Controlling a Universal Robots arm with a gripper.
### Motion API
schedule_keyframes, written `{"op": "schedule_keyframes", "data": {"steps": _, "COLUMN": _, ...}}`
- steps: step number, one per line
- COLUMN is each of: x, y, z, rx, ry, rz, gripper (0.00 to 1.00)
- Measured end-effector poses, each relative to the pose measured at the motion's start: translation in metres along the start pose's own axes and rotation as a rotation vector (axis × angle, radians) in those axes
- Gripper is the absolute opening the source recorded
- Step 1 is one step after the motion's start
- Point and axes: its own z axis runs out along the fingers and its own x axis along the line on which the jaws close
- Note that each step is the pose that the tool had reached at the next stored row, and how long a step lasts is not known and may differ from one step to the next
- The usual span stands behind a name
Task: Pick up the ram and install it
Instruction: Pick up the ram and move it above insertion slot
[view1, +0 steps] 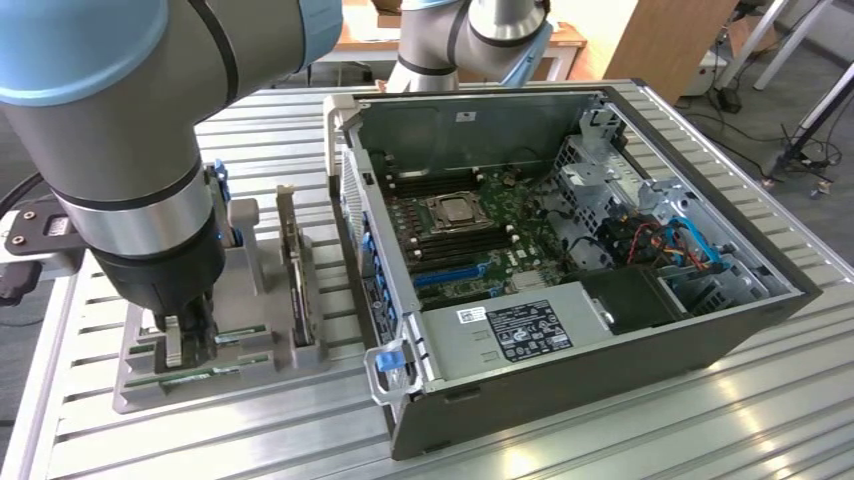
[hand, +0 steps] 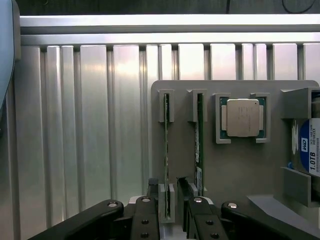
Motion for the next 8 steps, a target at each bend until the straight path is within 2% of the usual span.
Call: {"op": "schedule_keyframes", "data": {"steps": 8, "x": 0.0026, "y": -0.0003, "z": 0.0044, "rx": -0.0001, "ry": 0.0001, "rz": 0.000, "gripper": 0.30}}
